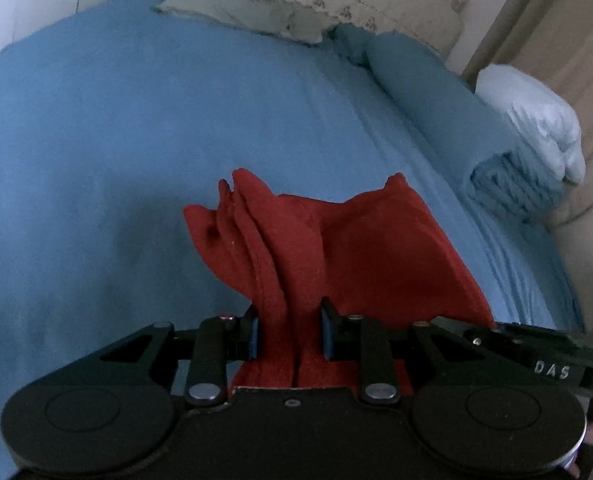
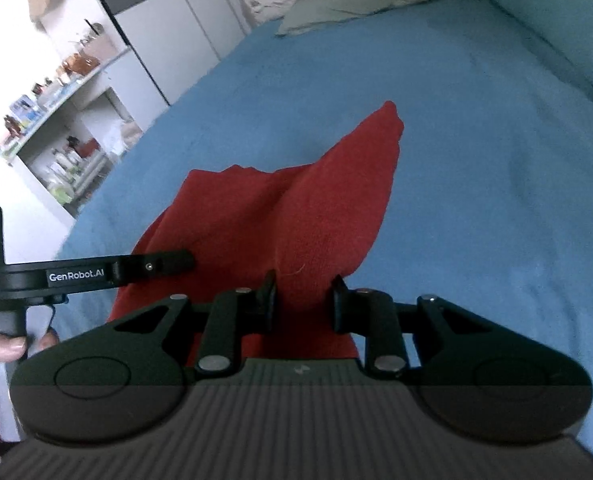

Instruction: Fold small clothes

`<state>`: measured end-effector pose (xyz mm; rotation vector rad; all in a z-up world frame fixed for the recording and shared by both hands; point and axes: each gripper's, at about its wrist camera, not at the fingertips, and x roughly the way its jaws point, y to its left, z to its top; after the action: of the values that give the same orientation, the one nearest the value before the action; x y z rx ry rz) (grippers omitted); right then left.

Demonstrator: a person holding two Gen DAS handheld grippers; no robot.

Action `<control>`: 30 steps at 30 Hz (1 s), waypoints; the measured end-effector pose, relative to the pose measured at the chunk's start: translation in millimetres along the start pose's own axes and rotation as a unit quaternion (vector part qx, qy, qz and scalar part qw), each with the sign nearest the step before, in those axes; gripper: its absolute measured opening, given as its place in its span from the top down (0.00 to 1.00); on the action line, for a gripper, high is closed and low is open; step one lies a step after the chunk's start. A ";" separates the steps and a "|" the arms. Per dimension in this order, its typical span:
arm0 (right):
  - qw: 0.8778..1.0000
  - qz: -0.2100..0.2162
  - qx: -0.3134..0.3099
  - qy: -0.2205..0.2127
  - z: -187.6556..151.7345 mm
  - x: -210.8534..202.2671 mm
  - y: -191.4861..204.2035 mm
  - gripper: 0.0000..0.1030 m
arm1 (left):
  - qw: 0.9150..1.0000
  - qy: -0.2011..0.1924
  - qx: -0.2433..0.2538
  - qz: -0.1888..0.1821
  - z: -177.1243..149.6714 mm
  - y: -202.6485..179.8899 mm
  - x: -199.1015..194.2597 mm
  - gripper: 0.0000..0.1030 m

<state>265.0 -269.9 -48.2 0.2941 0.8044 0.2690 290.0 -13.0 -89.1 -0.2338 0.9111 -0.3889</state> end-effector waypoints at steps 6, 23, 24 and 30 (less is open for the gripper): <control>0.999 -0.028 0.001 0.023 -63.4 10.8 -44.7 0.60 | 0.998 0.017 0.016 0.053 -42.2 -13.1 38.2 0.66; 0.994 -0.043 -0.071 -0.072 -60.6 -61.2 -12.3 0.03 | 0.988 -0.091 0.076 0.101 -31.7 -44.9 -76.6 0.04; 0.992 -0.055 -0.079 -0.084 -57.8 -78.4 -3.0 0.00 | 0.985 -0.101 0.080 0.110 -31.4 -49.9 -94.0 0.01; 0.985 -0.111 -0.073 -0.111 -53.0 -170.0 42.9 0.00 | 0.972 -0.126 0.110 0.163 -52.8 -78.6 -187.8 0.00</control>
<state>107.8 -280.6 45.1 0.0921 0.5867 0.0816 126.4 -6.6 42.9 0.0715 0.6348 -0.1476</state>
